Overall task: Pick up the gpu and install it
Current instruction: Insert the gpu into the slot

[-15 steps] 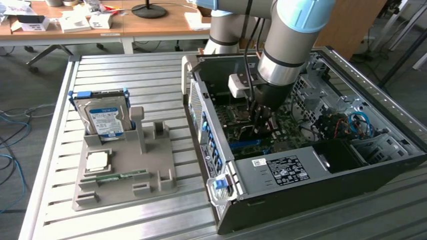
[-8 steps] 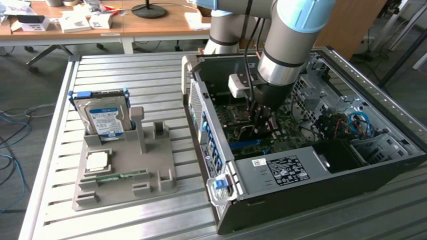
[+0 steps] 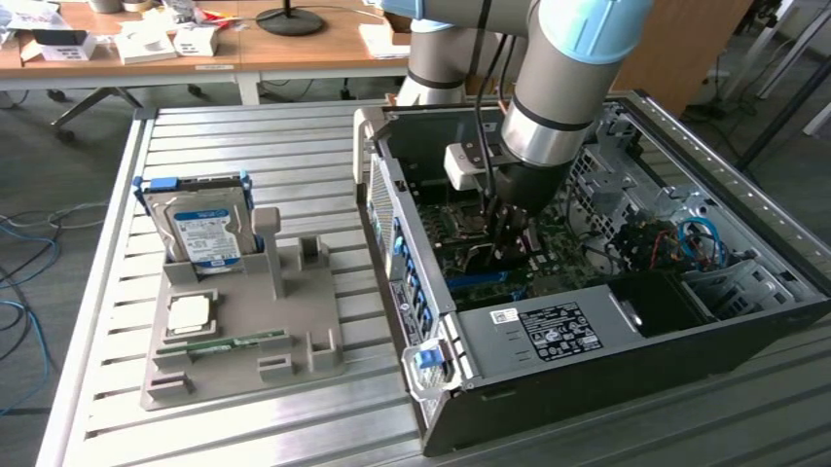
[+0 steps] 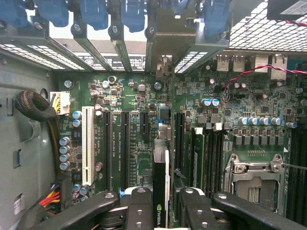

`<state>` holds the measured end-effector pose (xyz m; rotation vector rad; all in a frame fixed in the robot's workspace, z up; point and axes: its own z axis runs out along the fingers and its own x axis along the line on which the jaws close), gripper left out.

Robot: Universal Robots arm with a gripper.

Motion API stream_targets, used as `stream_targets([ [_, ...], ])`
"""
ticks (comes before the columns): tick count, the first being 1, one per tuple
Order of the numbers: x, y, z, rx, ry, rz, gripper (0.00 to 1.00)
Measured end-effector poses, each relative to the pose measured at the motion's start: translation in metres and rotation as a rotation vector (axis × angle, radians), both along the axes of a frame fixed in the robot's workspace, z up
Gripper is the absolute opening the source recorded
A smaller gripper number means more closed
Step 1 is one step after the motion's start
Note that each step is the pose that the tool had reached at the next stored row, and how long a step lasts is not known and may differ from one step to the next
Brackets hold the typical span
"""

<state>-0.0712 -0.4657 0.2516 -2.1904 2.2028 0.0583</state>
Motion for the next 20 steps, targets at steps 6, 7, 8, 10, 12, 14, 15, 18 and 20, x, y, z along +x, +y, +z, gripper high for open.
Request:
stream_targets([
  [6, 0.0, 0.0, 0.0, 0.0, 0.0, 0.0, 0.26],
  [7, 0.0, 0.0, 0.0, 0.0, 0.0, 0.0, 0.26],
  [8, 0.0, 0.0, 0.0, 0.0, 0.0, 0.0, 0.26],
  [10, 0.0, -0.0001, -0.0001, 0.0001, 0.0, 0.0, 0.26],
  [12, 0.0001, -0.0003, 0.0, 0.0001, 0.0001, 0.0, 0.26],
  [14, 0.0001, -0.0004, 0.0001, 0.0, 0.0001, 0.0, 0.26],
  [15, 0.0001, -0.0004, 0.0, 0.0001, 0.0001, 0.0, 0.26],
  [18, 0.0001, -0.0005, 0.0001, 0.0, 0.0001, 0.0, 0.26],
  [20, 0.0001, -0.0006, 0.0, -0.0001, 0.0001, 0.0, 0.26],
])
